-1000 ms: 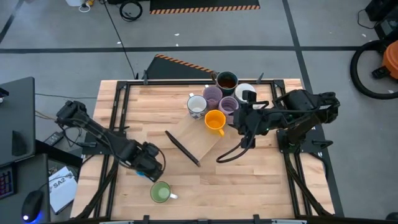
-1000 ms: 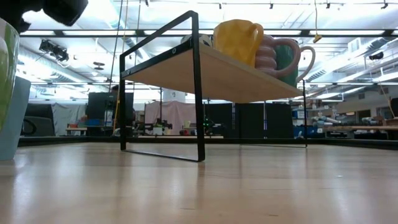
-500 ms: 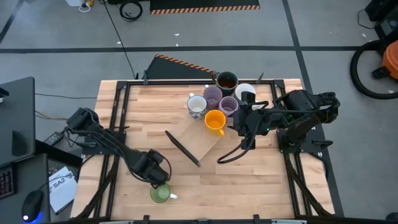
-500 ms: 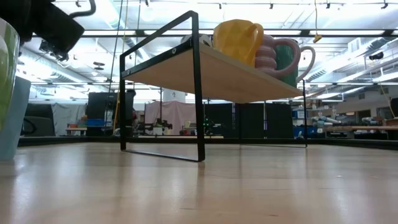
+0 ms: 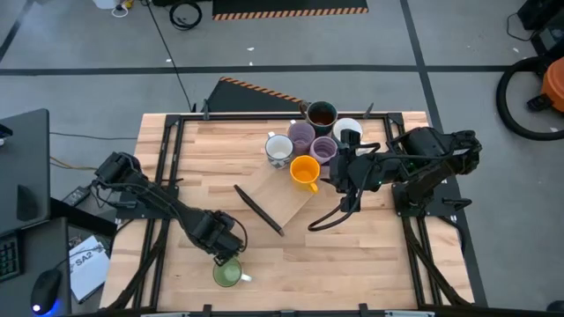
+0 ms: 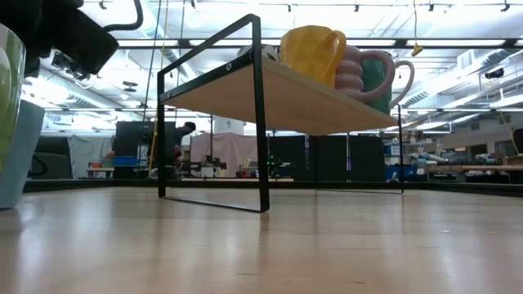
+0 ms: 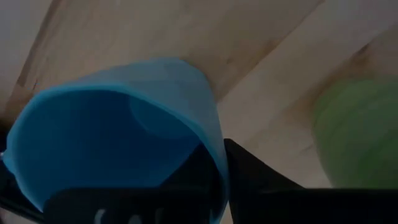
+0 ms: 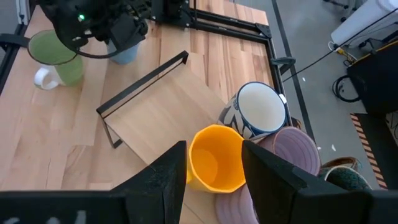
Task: Place coffee mugs
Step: Put the blue mug on the shelf
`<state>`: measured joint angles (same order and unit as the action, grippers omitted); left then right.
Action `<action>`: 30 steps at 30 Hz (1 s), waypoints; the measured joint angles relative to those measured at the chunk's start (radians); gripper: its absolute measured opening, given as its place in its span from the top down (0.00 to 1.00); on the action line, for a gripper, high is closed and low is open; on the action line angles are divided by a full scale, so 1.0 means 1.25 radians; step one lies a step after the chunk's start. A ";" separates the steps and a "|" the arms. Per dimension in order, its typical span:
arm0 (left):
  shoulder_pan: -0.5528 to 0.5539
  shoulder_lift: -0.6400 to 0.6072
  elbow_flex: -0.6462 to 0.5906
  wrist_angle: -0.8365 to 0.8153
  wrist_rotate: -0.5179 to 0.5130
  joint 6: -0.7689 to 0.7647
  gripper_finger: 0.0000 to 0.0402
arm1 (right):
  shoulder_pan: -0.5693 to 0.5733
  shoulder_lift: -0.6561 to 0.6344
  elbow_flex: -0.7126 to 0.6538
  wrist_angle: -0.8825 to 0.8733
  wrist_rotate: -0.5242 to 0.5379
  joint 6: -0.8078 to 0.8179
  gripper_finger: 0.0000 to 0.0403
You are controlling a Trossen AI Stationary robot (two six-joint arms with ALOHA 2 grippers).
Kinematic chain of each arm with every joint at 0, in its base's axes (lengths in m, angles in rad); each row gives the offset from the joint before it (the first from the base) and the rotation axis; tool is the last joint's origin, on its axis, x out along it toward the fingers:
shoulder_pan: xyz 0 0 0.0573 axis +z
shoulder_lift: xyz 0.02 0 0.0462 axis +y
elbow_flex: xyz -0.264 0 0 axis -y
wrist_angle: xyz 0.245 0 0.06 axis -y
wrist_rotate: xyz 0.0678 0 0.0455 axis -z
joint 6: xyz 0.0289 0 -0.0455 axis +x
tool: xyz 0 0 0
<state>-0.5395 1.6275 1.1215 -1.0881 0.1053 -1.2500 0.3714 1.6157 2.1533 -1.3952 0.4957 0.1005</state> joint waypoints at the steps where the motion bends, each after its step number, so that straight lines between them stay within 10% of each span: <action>1: 0.007 -0.004 0.006 -0.010 0.003 0.006 0.92 | 0.000 0.000 0.000 0.006 0.000 -0.003 0.60; 15: 0.180 -0.067 0.282 -0.384 -0.149 0.199 0.92 | 0.000 0.001 0.000 0.028 0.000 -0.006 0.60; 30: 0.391 -0.063 0.429 -0.388 -0.255 0.458 0.93 | 0.012 0.001 0.000 0.075 0.000 0.027 0.60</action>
<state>-0.0501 1.5490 1.6581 -1.5737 -0.2133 -0.6779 0.3862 1.6165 2.1532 -1.3017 0.4961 0.1341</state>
